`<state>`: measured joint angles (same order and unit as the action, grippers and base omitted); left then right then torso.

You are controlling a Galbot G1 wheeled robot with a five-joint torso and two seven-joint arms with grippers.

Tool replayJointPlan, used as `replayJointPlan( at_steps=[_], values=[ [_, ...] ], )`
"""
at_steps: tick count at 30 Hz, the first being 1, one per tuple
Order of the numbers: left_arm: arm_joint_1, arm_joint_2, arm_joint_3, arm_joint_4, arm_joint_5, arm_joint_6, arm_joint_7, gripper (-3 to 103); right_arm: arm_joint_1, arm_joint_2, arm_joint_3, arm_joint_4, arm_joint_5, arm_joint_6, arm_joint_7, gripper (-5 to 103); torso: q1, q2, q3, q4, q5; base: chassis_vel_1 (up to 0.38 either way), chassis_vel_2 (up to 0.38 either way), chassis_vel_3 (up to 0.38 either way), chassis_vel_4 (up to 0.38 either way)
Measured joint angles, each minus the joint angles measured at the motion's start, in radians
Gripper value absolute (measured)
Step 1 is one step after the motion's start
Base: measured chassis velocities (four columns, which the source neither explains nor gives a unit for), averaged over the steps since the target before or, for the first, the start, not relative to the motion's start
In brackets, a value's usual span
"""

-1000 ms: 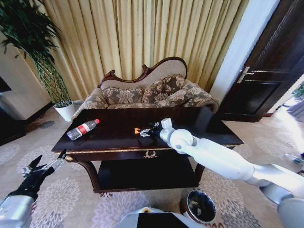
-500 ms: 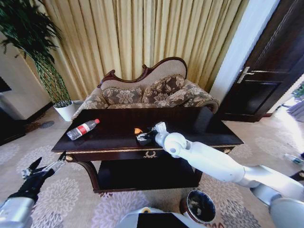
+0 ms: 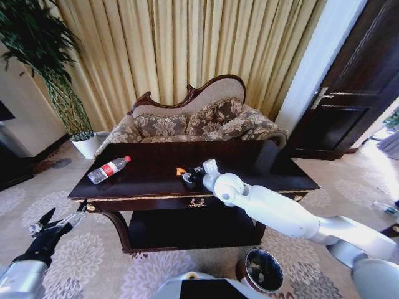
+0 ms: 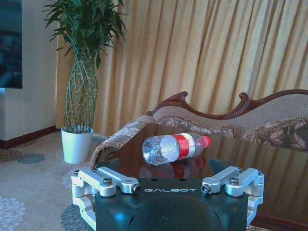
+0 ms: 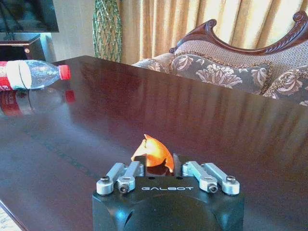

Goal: Move to the front of the table and place the trash on the table into the trash bin.

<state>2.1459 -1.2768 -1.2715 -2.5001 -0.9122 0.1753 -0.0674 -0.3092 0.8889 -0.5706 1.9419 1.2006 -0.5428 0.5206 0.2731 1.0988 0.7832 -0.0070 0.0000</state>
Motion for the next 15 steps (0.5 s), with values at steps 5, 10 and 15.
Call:
replayJointPlan(
  at_steps=[5, 10, 15],
  values=[
    [0.001, -0.008, 0.001, 0.0, 0.0, 0.0, 0.0, 100, -0.001, 0.003, -0.001, 0.0, -0.002, 0.0, -0.002, 12, 0.0, 0.0, 0.0, 0.0, 0.0, 0.0, 0.0, 0.0, 0.0],
    [0.001, -0.007, -0.006, 0.0, -0.002, -0.002, 0.0, 100, 0.001, 0.007, -0.001, 0.0, -0.003, 0.0, -0.003, 3, 0.0, 0.0, 0.0, 0.0001, 0.0, 0.0, 0.0, 0.0, 0.0],
    [0.002, -0.005, -0.013, 0.0, -0.007, -0.003, 0.0, 100, -0.003, 0.008, 0.002, 0.0, -0.003, 0.002, -0.003, 0, 0.0, 0.0, 0.0, 0.0001, 0.0, 0.0, 0.0, 0.0, 0.0]
  ],
)
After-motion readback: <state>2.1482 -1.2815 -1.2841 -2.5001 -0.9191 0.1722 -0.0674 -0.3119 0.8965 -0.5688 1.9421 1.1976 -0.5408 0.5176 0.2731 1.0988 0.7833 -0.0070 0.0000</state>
